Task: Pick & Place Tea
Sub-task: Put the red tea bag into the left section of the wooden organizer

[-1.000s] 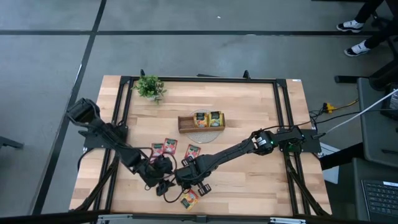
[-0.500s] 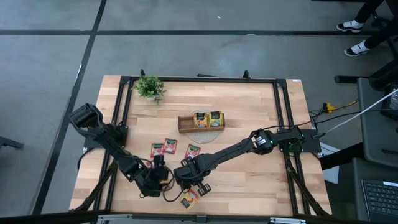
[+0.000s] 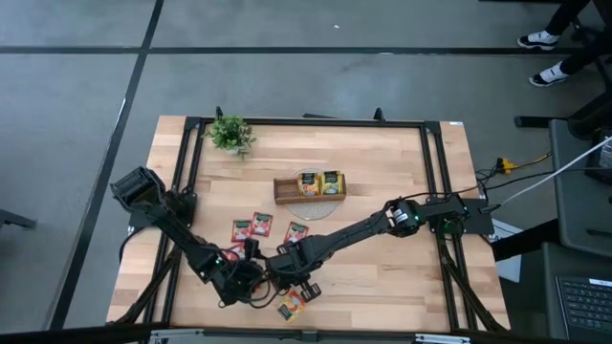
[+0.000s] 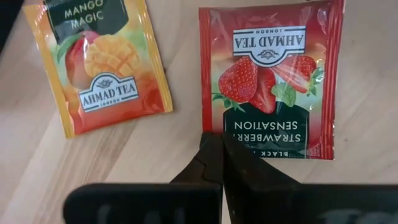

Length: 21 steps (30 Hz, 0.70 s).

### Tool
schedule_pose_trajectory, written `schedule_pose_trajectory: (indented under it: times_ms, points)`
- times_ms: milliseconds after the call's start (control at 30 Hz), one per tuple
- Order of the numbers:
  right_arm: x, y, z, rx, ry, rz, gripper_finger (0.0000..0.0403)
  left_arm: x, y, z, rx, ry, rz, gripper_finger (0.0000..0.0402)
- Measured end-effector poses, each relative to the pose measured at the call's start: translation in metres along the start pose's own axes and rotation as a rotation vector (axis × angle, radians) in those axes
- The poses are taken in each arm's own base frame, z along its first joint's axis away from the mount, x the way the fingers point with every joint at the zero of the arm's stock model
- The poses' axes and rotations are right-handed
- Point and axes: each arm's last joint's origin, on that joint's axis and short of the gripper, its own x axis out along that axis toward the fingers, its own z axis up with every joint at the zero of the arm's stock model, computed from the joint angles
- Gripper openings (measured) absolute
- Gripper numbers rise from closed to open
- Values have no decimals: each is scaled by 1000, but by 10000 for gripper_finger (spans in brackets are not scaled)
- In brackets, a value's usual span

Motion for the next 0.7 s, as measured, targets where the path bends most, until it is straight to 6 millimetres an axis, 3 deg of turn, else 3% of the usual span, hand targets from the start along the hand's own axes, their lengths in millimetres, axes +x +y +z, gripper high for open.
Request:
schedule_pose_trajectory:
  times_ms: [700]
  points:
    - [-1, -13, 0, 24, -27, 5, 0, 8, -12, -7, 267, -15, -32, 264]
